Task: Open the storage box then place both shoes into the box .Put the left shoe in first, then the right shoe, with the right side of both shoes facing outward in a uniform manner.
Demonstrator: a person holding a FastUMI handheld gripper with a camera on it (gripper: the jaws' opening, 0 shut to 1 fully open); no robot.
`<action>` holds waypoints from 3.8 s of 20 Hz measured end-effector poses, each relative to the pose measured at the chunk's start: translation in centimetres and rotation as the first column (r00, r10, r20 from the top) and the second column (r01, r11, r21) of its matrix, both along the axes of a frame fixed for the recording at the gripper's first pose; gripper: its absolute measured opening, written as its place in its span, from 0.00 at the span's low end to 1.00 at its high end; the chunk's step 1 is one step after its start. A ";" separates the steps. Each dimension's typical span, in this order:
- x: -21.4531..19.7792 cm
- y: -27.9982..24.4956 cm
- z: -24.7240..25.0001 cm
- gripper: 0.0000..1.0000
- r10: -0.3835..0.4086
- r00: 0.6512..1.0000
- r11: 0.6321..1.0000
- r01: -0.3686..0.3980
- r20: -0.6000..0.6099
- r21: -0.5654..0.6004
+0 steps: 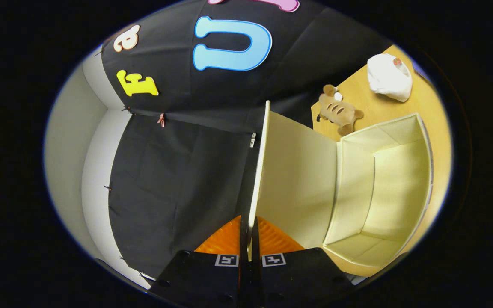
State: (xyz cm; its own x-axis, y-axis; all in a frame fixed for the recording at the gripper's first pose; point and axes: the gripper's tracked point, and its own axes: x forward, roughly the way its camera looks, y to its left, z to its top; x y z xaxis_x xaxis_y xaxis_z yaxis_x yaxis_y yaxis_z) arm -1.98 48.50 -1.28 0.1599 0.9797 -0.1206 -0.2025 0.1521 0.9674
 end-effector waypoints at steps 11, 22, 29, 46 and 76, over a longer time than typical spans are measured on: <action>-1.4 13.2 -4.1 0.05 -0.041 0.998 0.991 0.035 -0.048 -0.128; -1.5 19.0 -13.7 0.20 -0.048 0.998 0.943 0.062 0.051 -0.326; -1.7 14.4 -13.4 0.98 -0.018 0.977 0.915 0.101 0.210 -0.390; 8.2 -15.5 -7.3 0.98 -0.242 0.715 0.633 0.629 0.656 -0.452; 11.4 -37.9 -33.0 0.80 -0.183 0.840 0.269 0.543 0.511 -0.795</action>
